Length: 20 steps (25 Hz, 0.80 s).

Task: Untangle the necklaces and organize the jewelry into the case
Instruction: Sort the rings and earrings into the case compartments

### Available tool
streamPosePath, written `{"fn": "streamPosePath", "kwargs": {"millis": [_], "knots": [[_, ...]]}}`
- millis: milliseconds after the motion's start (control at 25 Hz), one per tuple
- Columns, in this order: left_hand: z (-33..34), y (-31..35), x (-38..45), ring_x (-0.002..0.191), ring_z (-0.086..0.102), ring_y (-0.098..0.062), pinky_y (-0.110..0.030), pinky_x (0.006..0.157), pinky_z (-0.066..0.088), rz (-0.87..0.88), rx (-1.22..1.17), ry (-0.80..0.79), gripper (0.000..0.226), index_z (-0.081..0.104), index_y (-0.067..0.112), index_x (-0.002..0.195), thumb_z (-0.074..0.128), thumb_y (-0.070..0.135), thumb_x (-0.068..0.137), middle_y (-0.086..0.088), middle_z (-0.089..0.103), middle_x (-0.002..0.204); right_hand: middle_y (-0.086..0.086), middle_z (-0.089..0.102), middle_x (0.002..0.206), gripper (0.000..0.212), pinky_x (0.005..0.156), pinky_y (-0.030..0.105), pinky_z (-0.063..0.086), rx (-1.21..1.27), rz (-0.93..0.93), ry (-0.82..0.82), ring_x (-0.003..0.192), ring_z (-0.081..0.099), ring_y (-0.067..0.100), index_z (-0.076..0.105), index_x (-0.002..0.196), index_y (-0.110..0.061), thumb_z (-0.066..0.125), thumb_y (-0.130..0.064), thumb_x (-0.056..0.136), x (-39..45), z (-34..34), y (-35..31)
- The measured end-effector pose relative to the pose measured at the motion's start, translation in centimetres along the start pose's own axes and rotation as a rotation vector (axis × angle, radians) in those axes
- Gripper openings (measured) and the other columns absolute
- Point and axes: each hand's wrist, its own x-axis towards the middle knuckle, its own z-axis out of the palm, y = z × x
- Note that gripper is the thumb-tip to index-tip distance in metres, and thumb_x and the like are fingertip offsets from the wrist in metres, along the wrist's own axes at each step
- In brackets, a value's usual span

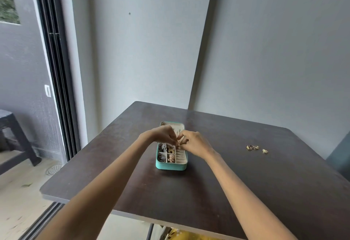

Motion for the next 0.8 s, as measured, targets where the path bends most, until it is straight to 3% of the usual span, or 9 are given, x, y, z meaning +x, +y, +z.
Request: {"fn": "streamPosePath", "kwargs": {"millis": [240, 400, 520, 680, 800], "knots": [[-0.3, 0.7, 0.1, 0.04, 0.041, 0.002, -0.013, 0.046, 0.029, -0.021, 0.065, -0.005, 0.015, 0.073, 0.0, 0.087, 0.069, 0.014, 0.083, 0.009, 0.047, 0.053, -0.001, 0.072, 0.093, 0.022, 0.073, 0.028, 0.048, -0.163, -0.084, -0.066, 0.088, 0.065, 0.016, 0.063, 0.099, -0.017, 0.067, -0.01, 0.078, 0.3, -1.1, -0.5], [-0.2, 0.7, 0.2, 0.053, 0.041, -0.005, -0.019, 0.052, 0.032, -0.059, 0.052, -0.002, 0.017, 0.073, 0.001, 0.088, 0.069, 0.016, 0.083, 0.004, 0.051, 0.058, 0.002, 0.073, 0.093, 0.02, 0.077, 0.03, 0.052, -0.094, -0.075, -0.044, 0.088, 0.067, 0.017, 0.063, 0.097, -0.014, 0.066, -0.006, 0.078, 0.0, -0.5, -0.1], [0.1, 1.1, 0.3, 0.053, 0.038, -0.008, -0.021, 0.053, 0.03, -0.098, 0.057, 0.011, 0.02, 0.071, -0.001, 0.084, 0.067, 0.018, 0.083, 0.003, 0.048, 0.057, 0.003, 0.073, 0.094, 0.02, 0.08, 0.029, 0.052, -0.007, -0.063, -0.053, 0.088, 0.068, 0.014, 0.062, 0.097, -0.014, 0.065, -0.006, 0.079, -0.2, -0.3, 0.1], [0.1, 1.5, 0.4, 0.064, 0.049, -0.011, -0.022, 0.057, 0.036, -0.125, 0.093, 0.011, 0.022, 0.073, 0.004, 0.093, 0.069, 0.023, 0.082, -0.001, 0.06, 0.072, -0.004, 0.067, 0.089, 0.015, 0.069, 0.013, 0.042, 0.113, -0.008, 0.036, 0.076, 0.059, 0.005, 0.063, 0.098, -0.016, 0.063, -0.01, 0.084, -0.7, -0.3, 0.4], [0.1, 1.4, 0.5, 0.065, 0.051, -0.01, -0.022, 0.058, 0.038, -0.141, 0.113, 0.006, 0.022, 0.074, 0.008, 0.094, 0.07, 0.025, 0.081, -0.001, 0.063, 0.077, -0.002, 0.064, 0.092, 0.016, 0.073, 0.019, 0.046, 0.123, -0.015, 0.012, 0.08, 0.059, 0.009, 0.062, 0.099, -0.012, 0.062, -0.007, 0.084, -0.7, -0.1, 0.4]]}}
